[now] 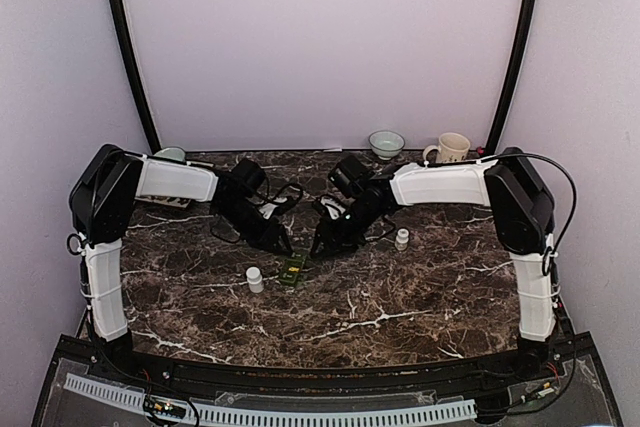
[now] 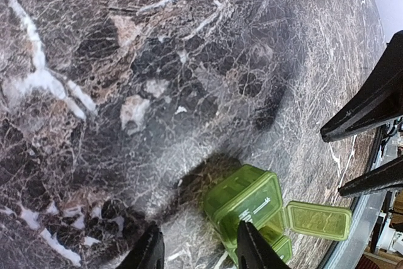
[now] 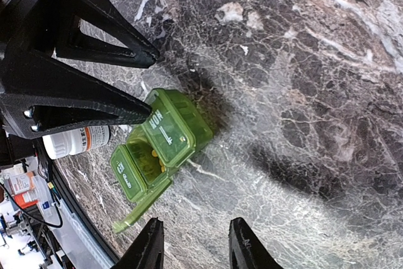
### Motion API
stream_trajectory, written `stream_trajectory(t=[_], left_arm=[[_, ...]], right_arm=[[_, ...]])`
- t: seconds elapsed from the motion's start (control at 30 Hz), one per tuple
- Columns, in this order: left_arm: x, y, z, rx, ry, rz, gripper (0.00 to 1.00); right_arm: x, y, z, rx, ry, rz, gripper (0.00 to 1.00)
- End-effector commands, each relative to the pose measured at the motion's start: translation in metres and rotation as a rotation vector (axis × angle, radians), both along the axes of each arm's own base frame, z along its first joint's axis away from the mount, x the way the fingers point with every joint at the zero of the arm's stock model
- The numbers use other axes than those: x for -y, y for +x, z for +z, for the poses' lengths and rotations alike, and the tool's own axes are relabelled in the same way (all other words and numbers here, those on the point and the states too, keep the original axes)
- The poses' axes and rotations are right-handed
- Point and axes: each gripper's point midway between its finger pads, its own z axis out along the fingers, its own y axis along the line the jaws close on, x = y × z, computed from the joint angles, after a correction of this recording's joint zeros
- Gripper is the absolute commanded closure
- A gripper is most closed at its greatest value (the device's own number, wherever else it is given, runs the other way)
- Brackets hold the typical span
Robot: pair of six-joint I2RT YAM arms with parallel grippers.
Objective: Sort the pills into containers
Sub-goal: Adjust the pill container at the center of the board.
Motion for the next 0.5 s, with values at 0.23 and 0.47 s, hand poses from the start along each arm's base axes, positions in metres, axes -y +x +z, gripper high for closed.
stream_trajectory(t=[0.23, 0.47], left_arm=[[0.000, -0.003, -0.001, -0.001, 0.035, -0.024, 0.58], [0.003, -0.001, 0.005, 0.009, 0.028, -0.031, 0.58]], right_arm=[[0.001, -0.001, 0.006, 0.035, -0.019, 0.015, 0.65], [0.009, -0.010, 0.002, 0.024, -0.033, 0.021, 0.65]])
